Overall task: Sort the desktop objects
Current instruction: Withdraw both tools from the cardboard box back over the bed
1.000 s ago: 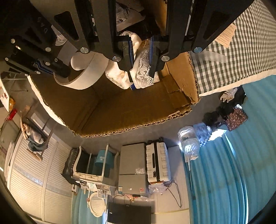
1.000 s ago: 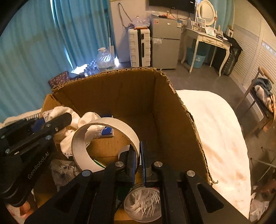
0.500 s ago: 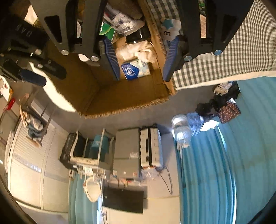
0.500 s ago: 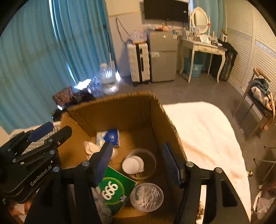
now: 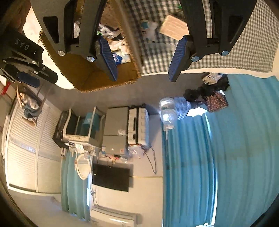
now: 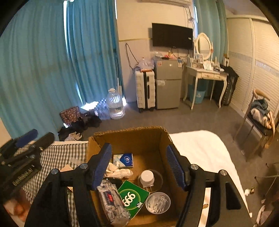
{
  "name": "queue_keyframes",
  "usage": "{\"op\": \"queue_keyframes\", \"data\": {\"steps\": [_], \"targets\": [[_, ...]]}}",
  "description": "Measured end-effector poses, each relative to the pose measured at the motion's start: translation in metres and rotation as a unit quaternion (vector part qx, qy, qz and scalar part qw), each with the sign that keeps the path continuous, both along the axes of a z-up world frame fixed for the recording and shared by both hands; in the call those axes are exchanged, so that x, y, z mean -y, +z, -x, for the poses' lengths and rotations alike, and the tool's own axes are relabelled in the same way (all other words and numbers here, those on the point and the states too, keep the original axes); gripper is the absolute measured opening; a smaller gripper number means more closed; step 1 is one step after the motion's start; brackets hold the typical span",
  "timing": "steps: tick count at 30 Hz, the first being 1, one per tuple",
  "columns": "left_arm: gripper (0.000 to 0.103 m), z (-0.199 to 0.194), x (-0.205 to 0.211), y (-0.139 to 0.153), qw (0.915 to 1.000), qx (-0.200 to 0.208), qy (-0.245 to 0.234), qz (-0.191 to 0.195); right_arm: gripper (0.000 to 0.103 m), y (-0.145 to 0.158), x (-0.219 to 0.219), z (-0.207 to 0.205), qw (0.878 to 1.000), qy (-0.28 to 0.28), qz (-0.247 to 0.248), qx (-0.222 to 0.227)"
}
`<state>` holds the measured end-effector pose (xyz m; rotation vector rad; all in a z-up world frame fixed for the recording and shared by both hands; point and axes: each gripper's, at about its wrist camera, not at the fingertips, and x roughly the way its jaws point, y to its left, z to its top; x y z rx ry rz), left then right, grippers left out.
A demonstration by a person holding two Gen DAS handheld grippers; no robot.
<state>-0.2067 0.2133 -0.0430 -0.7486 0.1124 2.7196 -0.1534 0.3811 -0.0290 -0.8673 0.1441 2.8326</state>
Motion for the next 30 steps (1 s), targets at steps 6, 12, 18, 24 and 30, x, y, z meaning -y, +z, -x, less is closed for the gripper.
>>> {"op": "queue_keyframes", "data": {"steps": [6,12,18,24,30], "targets": [[0.066,-0.025,0.042,0.032,0.9992,-0.029,0.025,-0.013,0.069,0.021,0.026,-0.019,0.999,0.011,-0.006,-0.030],[0.075,-0.051,0.079,0.054,0.9979,-0.049,0.041,-0.009,0.079,0.043,0.057,-0.043,0.998,0.029,-0.017,-0.060],[0.078,-0.075,0.117,0.073,0.9949,-0.073,0.070,-0.006,0.085,0.060,0.098,-0.060,0.993,0.063,-0.023,-0.092],[0.090,-0.085,0.150,0.079,0.9907,-0.085,0.106,0.007,0.087,0.061,0.131,-0.059,0.991,0.081,-0.043,-0.096],[0.096,-0.090,0.179,0.076,0.9866,-0.088,0.137,0.008,0.088,0.054,0.145,-0.054,0.988,0.110,-0.022,-0.101]]}}
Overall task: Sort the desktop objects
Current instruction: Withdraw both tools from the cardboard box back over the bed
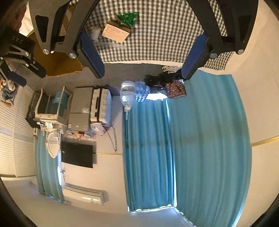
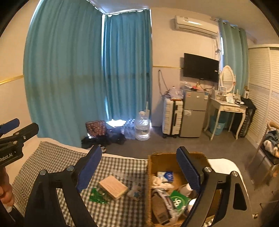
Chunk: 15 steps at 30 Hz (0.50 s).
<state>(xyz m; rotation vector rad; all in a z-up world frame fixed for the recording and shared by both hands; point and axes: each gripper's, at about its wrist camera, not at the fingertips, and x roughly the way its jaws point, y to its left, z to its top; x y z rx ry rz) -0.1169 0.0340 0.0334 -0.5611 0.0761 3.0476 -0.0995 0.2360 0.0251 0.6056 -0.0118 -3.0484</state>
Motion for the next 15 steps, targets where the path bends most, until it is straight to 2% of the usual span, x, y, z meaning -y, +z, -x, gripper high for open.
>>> {"op": "queue_keyframes", "data": {"steps": [5,11,15], "targets": [[0.103,0.000,0.022,-0.002,0.9997,-0.007,0.020,-0.011,0.092,-0.006,0.008,0.004,1.000,0.003,0.010,0.002],[0.103,0.014,0.037,-0.013,0.9991,-0.002,0.035,-0.022,0.097,-0.016,0.018,0.009,1.000,0.015,0.011,0.002],[0.103,0.026,0.038,-0.032,0.9992,0.011,0.032,-0.021,0.100,-0.026,0.025,0.016,0.999,0.036,0.018,-0.001]]}}
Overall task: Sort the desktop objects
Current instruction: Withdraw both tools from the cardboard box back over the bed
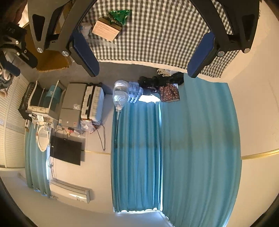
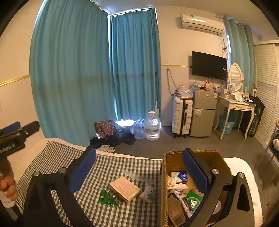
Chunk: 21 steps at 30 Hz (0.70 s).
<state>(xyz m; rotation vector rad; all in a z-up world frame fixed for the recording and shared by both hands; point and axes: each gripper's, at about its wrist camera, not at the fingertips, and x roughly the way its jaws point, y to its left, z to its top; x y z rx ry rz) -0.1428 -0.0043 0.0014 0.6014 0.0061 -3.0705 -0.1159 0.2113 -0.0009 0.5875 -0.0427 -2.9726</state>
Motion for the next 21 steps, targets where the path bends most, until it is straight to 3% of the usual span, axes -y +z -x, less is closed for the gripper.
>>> {"op": "queue_keyframes", "data": {"steps": [10,14,21], "targets": [[0.103,0.021,-0.005,-0.049,0.9989,0.038,-0.017,0.022,0.099,-0.048,0.029,0.030,0.998,0.032,-0.019,0.043],[0.103,0.030,-0.003,-0.070,0.9979,0.059,-0.020,0.020,0.083,-0.070,0.033,0.049,0.997,0.027,-0.028,0.071],[0.103,0.047,-0.008,-0.111,0.9945,0.095,-0.037,0.025,0.077,-0.116,0.034,0.084,0.991,0.007,-0.039,0.127]]}}
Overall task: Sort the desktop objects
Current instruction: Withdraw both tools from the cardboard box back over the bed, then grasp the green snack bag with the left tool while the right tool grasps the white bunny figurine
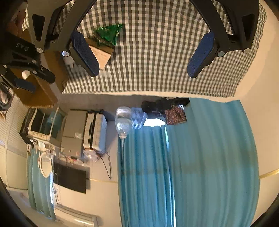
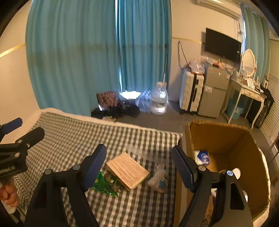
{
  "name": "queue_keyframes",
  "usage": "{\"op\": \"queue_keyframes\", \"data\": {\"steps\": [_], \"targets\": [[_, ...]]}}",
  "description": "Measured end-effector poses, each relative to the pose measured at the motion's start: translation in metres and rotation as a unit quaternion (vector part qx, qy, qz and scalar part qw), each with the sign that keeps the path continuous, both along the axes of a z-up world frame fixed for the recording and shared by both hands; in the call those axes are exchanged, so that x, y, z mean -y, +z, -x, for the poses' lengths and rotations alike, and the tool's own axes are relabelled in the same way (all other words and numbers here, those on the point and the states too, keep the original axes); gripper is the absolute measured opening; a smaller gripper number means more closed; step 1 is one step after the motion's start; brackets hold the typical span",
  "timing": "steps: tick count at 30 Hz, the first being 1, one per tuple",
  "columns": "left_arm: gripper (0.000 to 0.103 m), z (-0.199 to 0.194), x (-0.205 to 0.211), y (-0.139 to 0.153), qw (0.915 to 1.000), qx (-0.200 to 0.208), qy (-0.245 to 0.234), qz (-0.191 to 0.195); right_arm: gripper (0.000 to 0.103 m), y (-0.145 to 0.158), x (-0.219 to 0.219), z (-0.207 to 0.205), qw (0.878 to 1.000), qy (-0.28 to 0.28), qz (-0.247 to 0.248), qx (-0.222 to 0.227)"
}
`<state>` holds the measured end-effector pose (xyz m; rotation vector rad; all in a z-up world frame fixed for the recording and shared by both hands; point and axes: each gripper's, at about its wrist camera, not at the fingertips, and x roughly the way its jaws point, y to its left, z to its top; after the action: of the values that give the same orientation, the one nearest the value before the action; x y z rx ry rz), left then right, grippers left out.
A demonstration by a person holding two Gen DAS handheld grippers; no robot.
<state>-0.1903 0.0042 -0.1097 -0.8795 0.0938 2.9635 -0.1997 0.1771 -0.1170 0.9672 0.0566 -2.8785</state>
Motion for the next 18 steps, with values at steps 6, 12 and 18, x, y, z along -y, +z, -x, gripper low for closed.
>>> {"op": "queue_keyframes", "data": {"steps": [6,12,18], "targets": [[0.103,0.021,-0.005,-0.044,0.9993,0.034,-0.011,0.005,0.071,-0.036,-0.004,0.022,0.999,-0.027,-0.006,0.036],[0.103,0.034,-0.006,-0.070,0.9983,0.056,-0.015,0.001,0.062,-0.066,-0.003,0.038,0.996,-0.046,-0.036,0.063],[0.103,0.044,-0.002,-0.093,0.9963,0.083,-0.022,-0.006,0.059,-0.094,-0.002,0.048,0.992,-0.061,-0.053,0.101]]}}
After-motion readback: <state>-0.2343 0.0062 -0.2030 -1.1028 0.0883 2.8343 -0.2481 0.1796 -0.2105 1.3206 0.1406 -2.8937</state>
